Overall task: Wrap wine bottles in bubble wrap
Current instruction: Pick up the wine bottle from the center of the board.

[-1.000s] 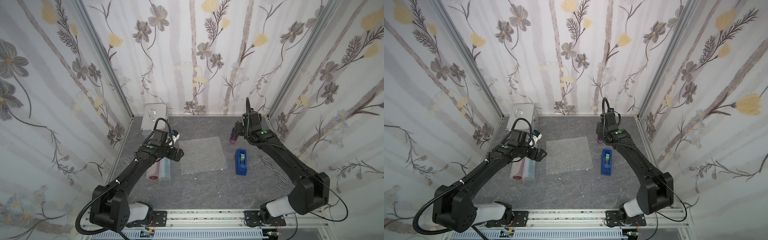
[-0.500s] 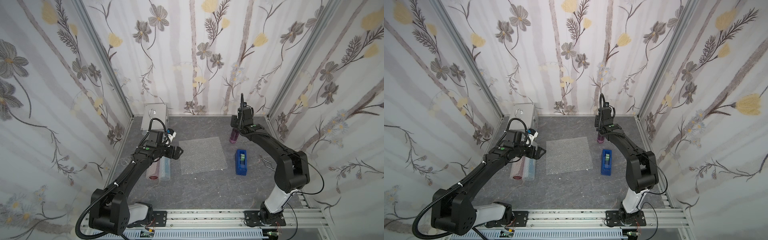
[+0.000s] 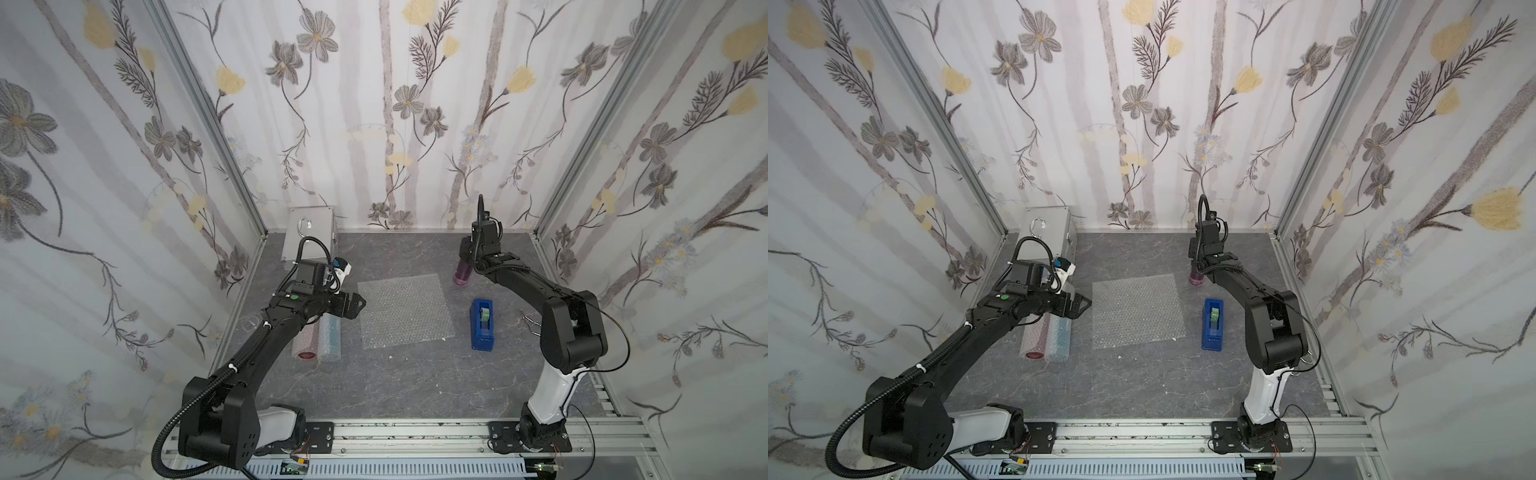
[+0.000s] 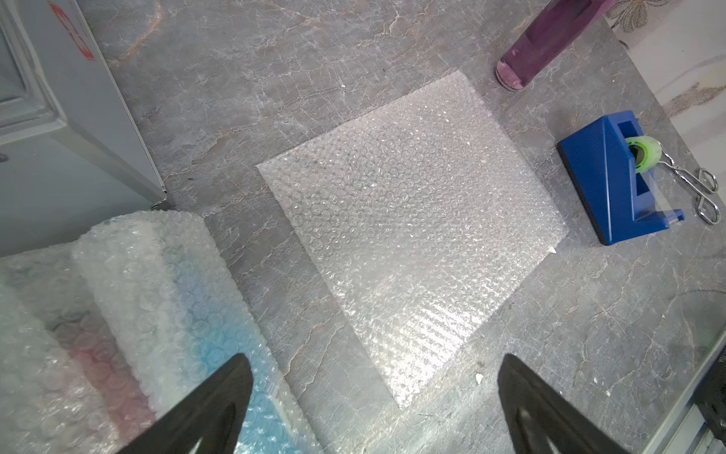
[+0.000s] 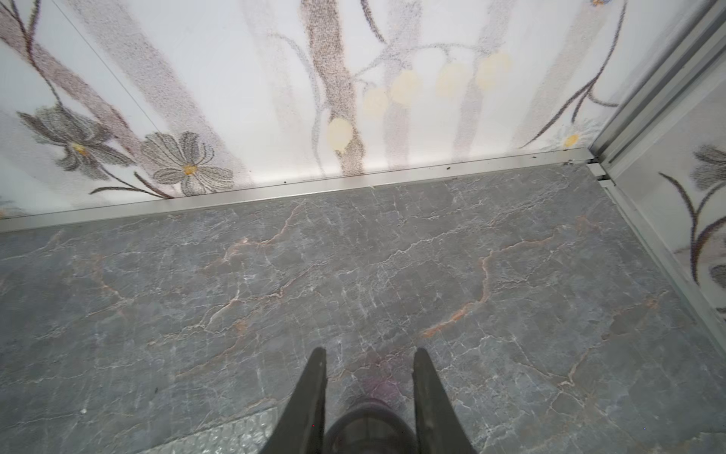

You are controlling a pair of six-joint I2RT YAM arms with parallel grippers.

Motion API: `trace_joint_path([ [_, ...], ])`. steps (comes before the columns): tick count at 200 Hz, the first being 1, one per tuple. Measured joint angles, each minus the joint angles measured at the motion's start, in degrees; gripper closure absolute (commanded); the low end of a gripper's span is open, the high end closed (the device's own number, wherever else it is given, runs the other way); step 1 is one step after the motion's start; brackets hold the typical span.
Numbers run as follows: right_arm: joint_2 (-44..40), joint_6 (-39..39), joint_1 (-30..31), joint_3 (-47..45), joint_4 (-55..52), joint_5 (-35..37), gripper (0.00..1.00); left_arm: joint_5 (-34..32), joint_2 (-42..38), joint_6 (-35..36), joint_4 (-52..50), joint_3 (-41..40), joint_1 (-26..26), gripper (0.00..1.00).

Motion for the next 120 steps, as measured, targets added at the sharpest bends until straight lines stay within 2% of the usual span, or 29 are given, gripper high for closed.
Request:
trace_joint_path([
  [34,-2.82,-0.24,0.61,-0.15,-4.31,-0.35,1.0,-0.26,0.39,-1.29,0.0,0.02,0.0,0.0],
  [63,-6.45,-0.63,1.57,5.46,-13.75,-1.66,1.0,-0.83,1.03,-4.59,0.02,0.22,0.0,0.07],
  [94,-10.27,1.22,3.45,12.22,-22.86,-9.18,1.0,-1.11,3.32,-10.82,0.04,0.22,0.02,0.21],
  [120,-10.51,3.08,6.05,15.21,-30.08,-17.33,1.0,-0.39,6.27,-17.11,0.24,0.2,-0.04,0.27],
])
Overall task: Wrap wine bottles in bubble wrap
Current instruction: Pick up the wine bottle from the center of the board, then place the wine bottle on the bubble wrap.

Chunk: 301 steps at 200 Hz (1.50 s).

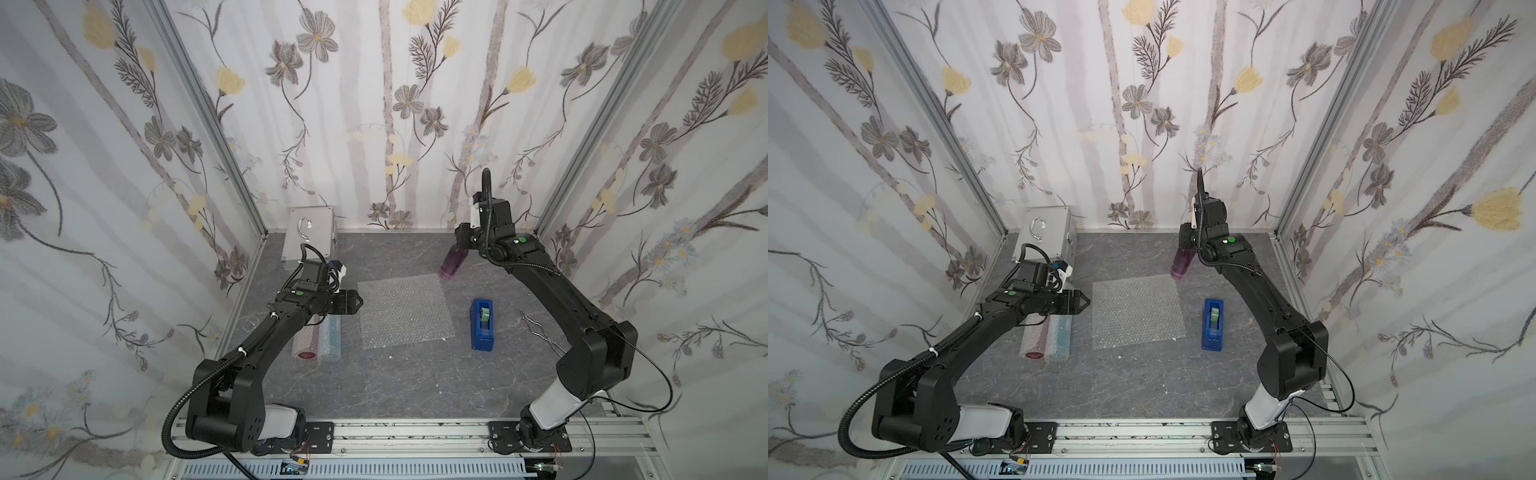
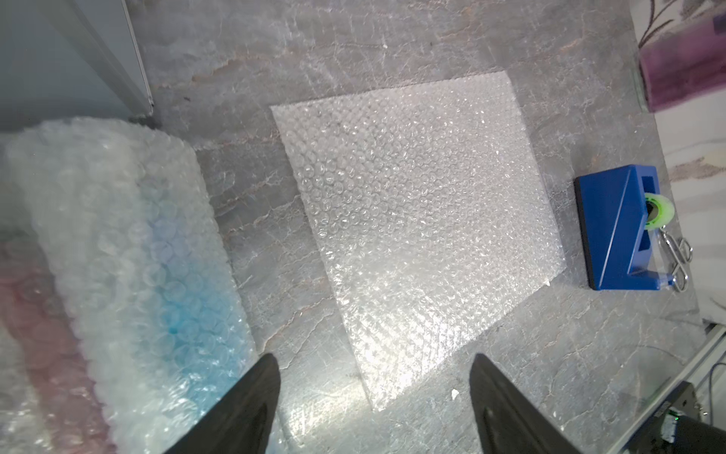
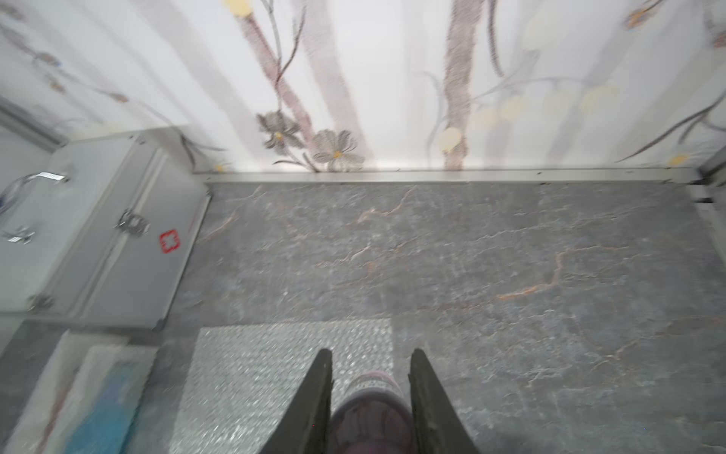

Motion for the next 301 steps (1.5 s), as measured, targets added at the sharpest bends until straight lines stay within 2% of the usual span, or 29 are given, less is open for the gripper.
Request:
trace_joint_path([
  [46,2.75,3.8,6.6,0.96,-10.38,-11.87,1.0,0.85,4.83,-7.37,2.14,-1.4,-2.67,0.29],
  [80,6.99,5.97,10.6,0.98,-13.25,-17.14,1.0,0.37,10.8,-10.05,2.64,0.04,-3.58,0.39],
  [95,10.58,6.69,11.89,2.6,-14.69,-18.6,1.0,0.46,13.27,-10.62,2.64,1.79,-4.61,0.47],
  [139,22.62,7.28,13.22,14.45,-17.46,-19.3,1.0,0.81,19.17,-11.13,1.7,6.14,-6.34,0.71],
  [203,36.92,8.66,13.38,30.69,-19.47,-19.34,1.0,-0.22,26.99,-11.37,-1.4,11.21,-6.05,0.79],
  [222,39.41,10.14,13.35,32.02,-18.23,-19.21,0.9,0.66,29.14,-11.37,-2.21,12.72,-5.95,0.79],
  [240,41.22,12.13,13.38,32.3,-16.2,-18.82,0.88,1.46,30.23,-11.37,-2.75,13.92,-5.95,0.79],
  [259,43.41,15.06,13.4,32.44,-13.05,-18.49,0.8,1.92,30.86,-11.37,-3.13,14.62,-5.95,0.79],
  [273,44.96,17.25,13.35,32.54,-10.99,-18.21,0.69,1.99,31.19,-11.37,-3.34,15.06,-5.95,0.79],
  [301,46.97,19.56,13.44,32.87,-9.53,-15.21,0.55,1.99,31.74,-11.34,-3.69,15.8,-5.97,0.79],
])
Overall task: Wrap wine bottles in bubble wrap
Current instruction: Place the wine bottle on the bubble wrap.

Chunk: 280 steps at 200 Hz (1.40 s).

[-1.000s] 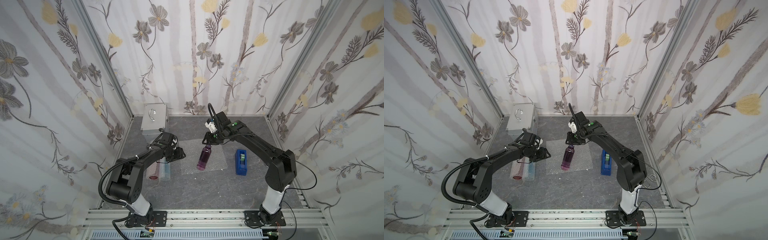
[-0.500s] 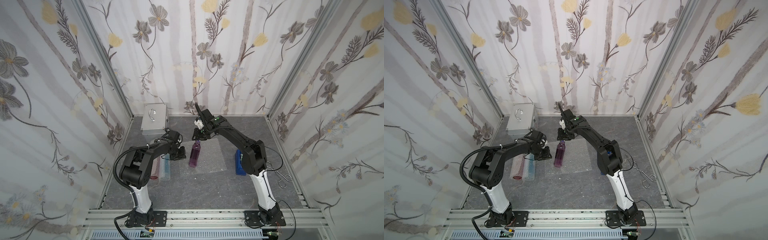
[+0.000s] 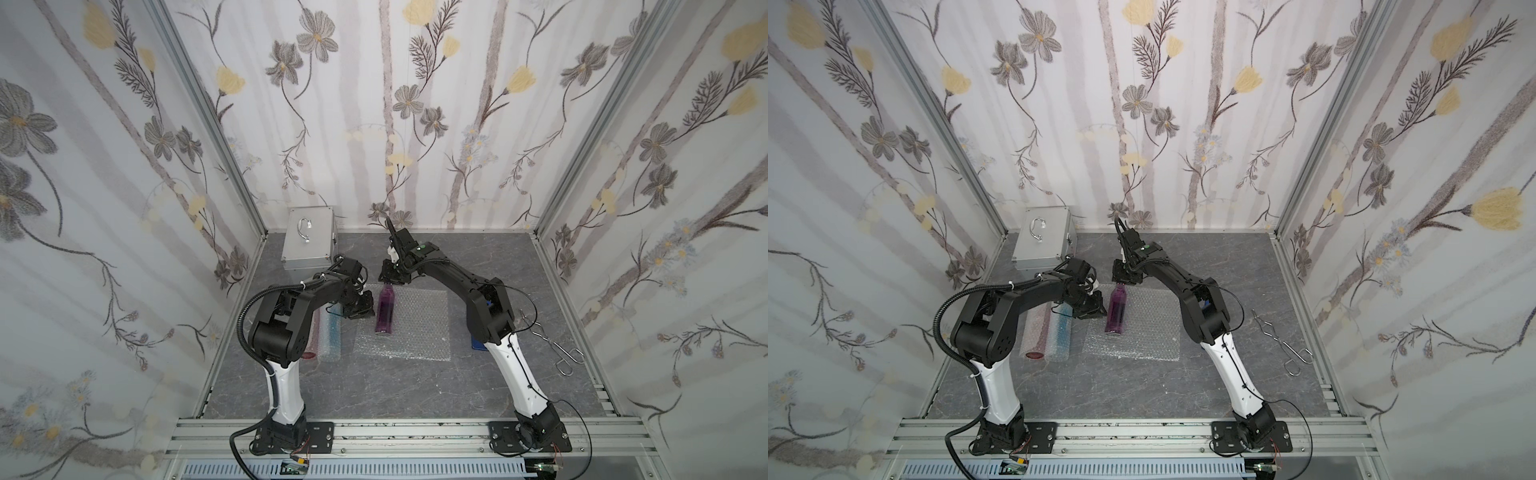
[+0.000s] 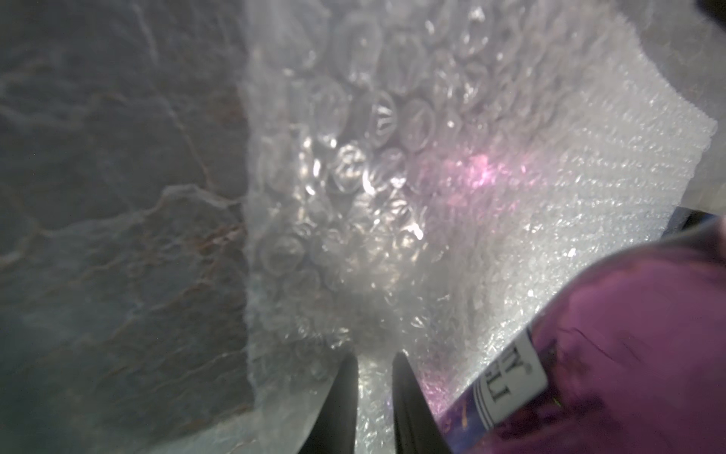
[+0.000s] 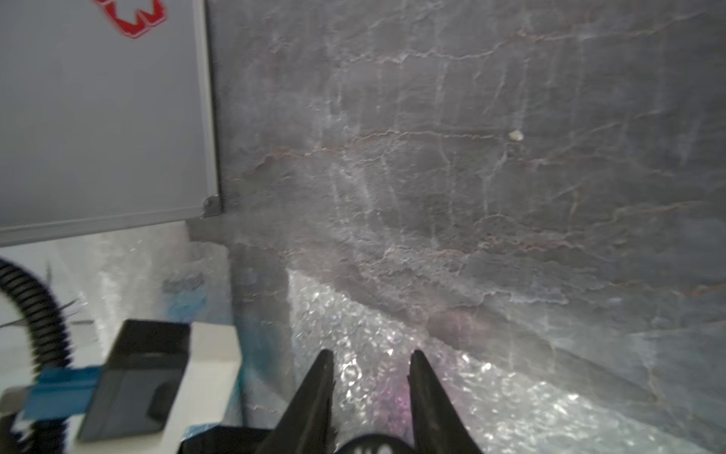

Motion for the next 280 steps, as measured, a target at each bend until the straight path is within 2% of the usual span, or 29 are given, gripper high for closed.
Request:
trace_joint_path([
  [41,-1.42,2.19,0.2,-0.02,-1.68,2.67,0.36,-0.26,0.07,0.0,0.04,0.15,-0.44,0.8],
  [64,-5.29,3.72,0.66,-2.21,-3.23,4.81,0.35,-0.94,-0.15,-0.02,0.09,0.11,-0.87,0.79],
  [103,-14.67,8.13,4.35,-14.86,-2.08,7.45,0.36,-1.55,-0.63,-0.76,0.59,-0.48,-1.07,0.8],
  [152,-14.16,11.5,6.6,-18.75,0.42,7.89,0.37,-1.38,-2.08,-2.93,1.64,-2.56,-1.11,0.8],
  [197,-11.08,11.93,6.97,-18.32,1.57,7.43,0.4,-1.46,-3.08,-4.37,2.05,-3.96,-1.16,0.81],
  [243,-9.79,11.89,7.28,-18.08,2.67,6.43,0.5,-1.31,-4.0,-6.1,2.75,-5.38,-1.16,0.82],
  [267,-9.81,11.54,7.26,-17.99,2.62,6.47,0.63,-1.09,-4.46,-7.37,3.65,-6.27,-1.16,0.82],
  [280,-10.21,11.37,7.08,-18.16,2.47,6.58,0.67,-1.07,-4.76,-7.87,4.07,-6.75,-1.16,0.82],
])
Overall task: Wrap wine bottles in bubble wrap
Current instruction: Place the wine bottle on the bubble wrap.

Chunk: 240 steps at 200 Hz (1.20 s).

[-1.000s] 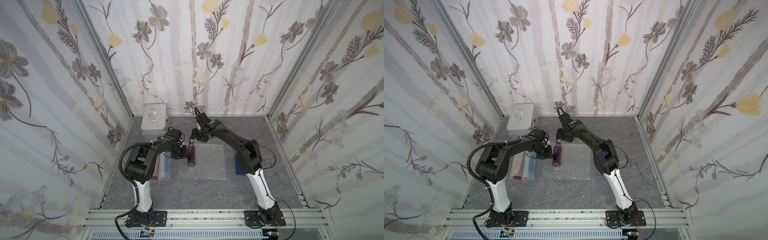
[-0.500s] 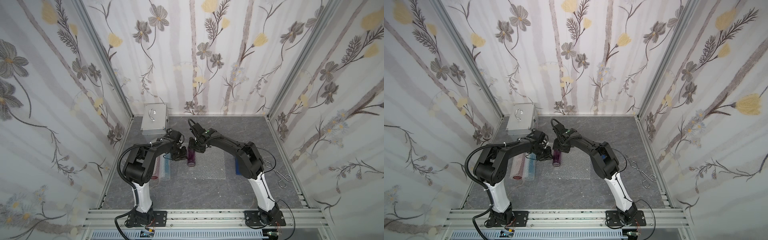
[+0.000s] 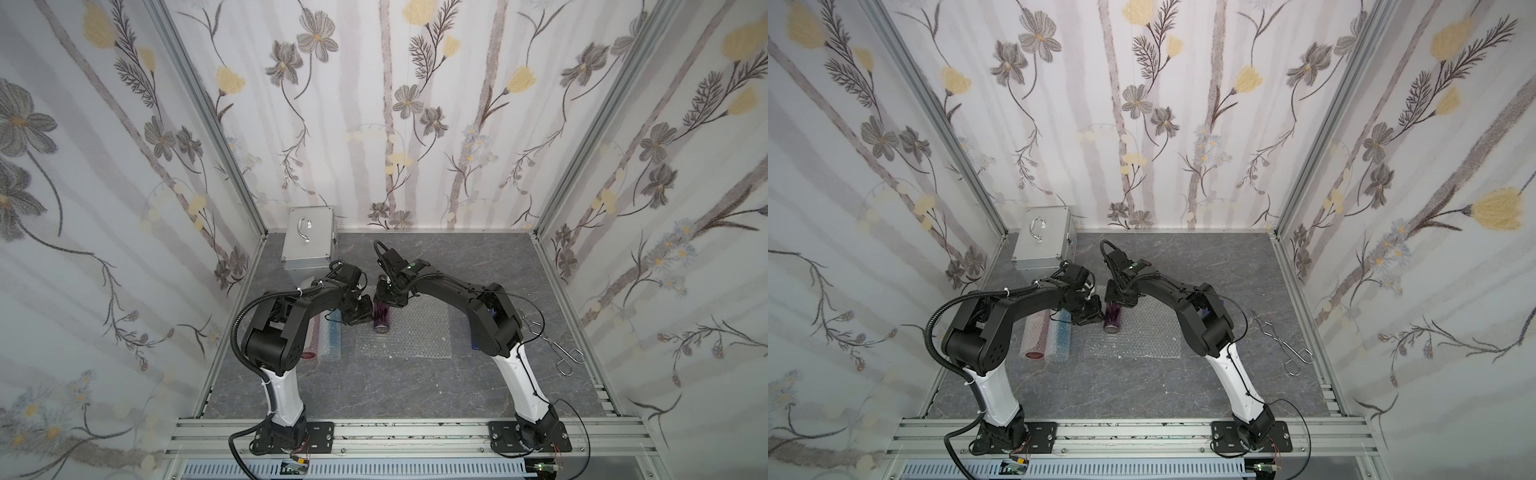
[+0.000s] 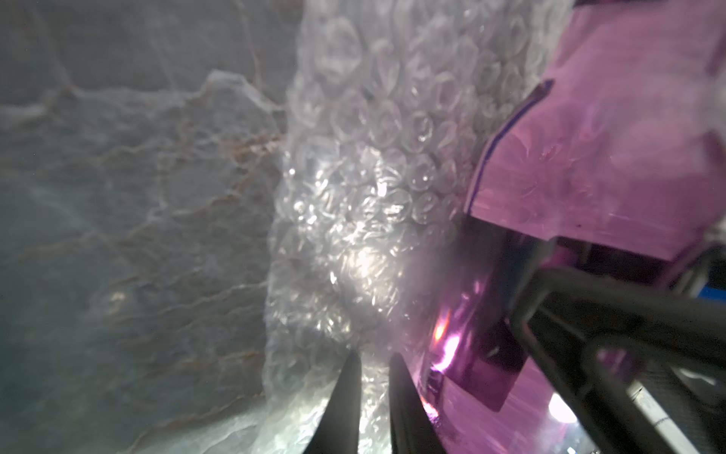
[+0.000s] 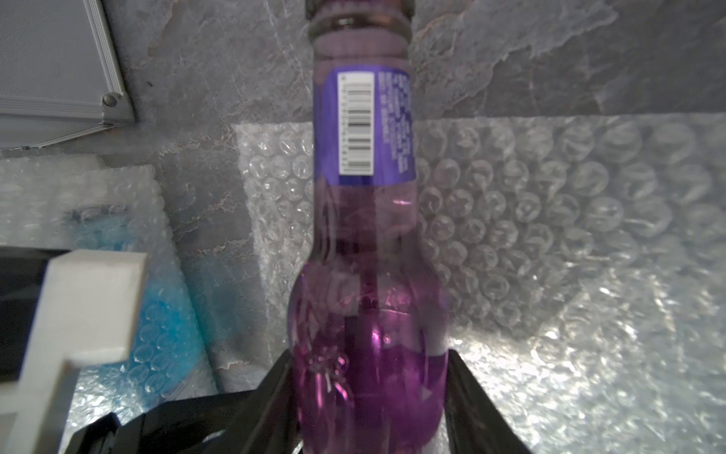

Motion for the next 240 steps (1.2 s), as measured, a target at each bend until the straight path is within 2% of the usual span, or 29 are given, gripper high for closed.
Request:
trace_joint_path([
  [62,-7.5,-2.03,-0.28,-5.25,-2.69,2.14,0.67,0.59,-0.26,-2.1,0.5,-0.66,0.0,0.82],
  [119,-13.73,-0.07,0.15,-16.96,3.28,1.73,0.65,0.94,-0.26,-2.49,0.44,-0.7,-0.09,0.83],
  [130,-13.22,0.07,0.2,-17.31,3.39,1.42,0.61,0.96,-0.26,-2.49,0.44,-0.7,-0.11,0.82],
  [149,-11.21,0.07,0.28,-16.33,3.41,1.18,0.43,0.98,-0.26,-2.49,0.44,-0.7,-0.13,0.83],
  [173,-8.33,-0.17,1.62,-13.16,2.54,2.45,0.38,0.96,-0.26,-2.49,0.44,-0.7,-0.15,0.82],
  [218,-5.55,-0.33,3.39,-11.85,1.25,2.51,0.43,0.94,-0.28,-2.49,0.46,-0.72,-0.15,0.83],
  [227,-5.44,-0.33,3.41,-11.67,1.03,2.67,0.48,0.87,-0.37,-2.51,0.5,-0.83,-0.15,0.82],
  [240,-5.35,-0.35,3.43,-11.32,0.61,2.86,0.61,0.76,-0.55,-2.54,0.46,-0.94,-0.17,0.83],
])
